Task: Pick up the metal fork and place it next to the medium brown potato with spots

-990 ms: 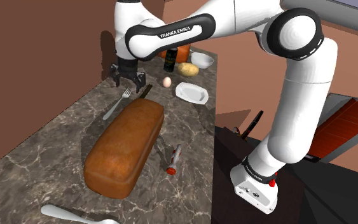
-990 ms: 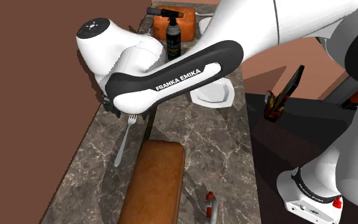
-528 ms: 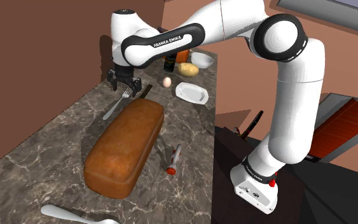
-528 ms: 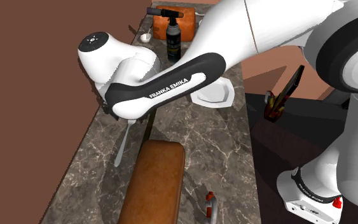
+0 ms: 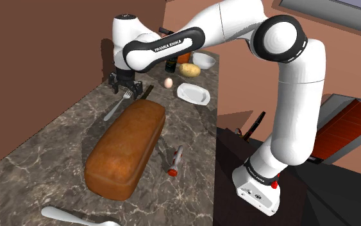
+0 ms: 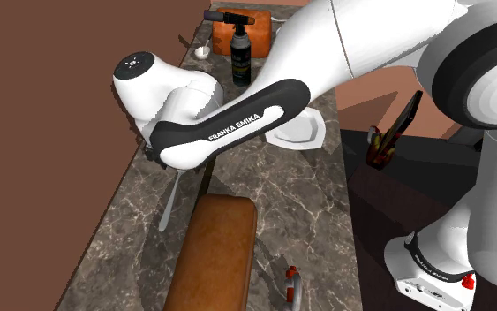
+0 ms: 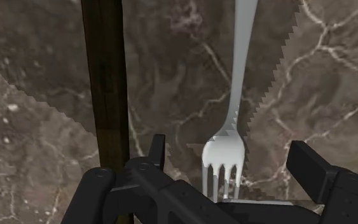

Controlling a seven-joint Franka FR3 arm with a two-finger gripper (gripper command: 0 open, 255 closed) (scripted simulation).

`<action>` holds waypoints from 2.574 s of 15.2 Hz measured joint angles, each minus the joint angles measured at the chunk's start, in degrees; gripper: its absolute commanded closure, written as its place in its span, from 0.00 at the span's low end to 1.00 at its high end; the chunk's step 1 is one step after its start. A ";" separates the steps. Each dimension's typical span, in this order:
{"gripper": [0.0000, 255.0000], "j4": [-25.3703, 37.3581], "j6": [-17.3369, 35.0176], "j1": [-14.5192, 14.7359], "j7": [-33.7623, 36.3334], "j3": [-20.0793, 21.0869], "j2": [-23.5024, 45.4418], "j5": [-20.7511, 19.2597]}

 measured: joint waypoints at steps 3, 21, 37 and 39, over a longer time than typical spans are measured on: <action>1.00 0.11 -0.94 0.00 0.00 0.07 -0.34 0.03; 1.00 2.72 -5.35 -0.55 -1.35 1.09 -2.93 1.74; 1.00 10.58 -15.89 -0.53 -3.38 2.14 -6.04 3.91; 1.00 12.22 -17.52 -0.31 -3.52 2.23 -6.07 4.00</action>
